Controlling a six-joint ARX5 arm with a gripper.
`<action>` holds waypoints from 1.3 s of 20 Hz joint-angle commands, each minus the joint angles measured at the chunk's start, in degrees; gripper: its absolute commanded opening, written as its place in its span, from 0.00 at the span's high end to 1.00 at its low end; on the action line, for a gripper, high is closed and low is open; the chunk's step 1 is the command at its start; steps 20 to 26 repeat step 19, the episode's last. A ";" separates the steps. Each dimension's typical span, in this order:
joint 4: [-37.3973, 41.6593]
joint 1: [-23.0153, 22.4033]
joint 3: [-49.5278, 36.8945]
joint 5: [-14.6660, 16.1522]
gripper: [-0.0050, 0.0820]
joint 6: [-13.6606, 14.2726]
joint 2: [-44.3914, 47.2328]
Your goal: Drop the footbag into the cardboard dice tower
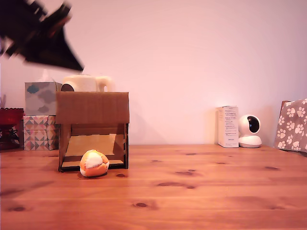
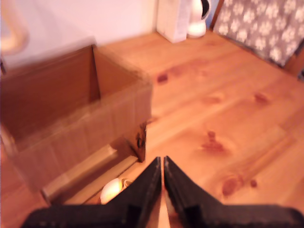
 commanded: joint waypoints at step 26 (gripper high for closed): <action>-2.19 0.11 -20.06 -6.82 0.96 -5.57 -27.85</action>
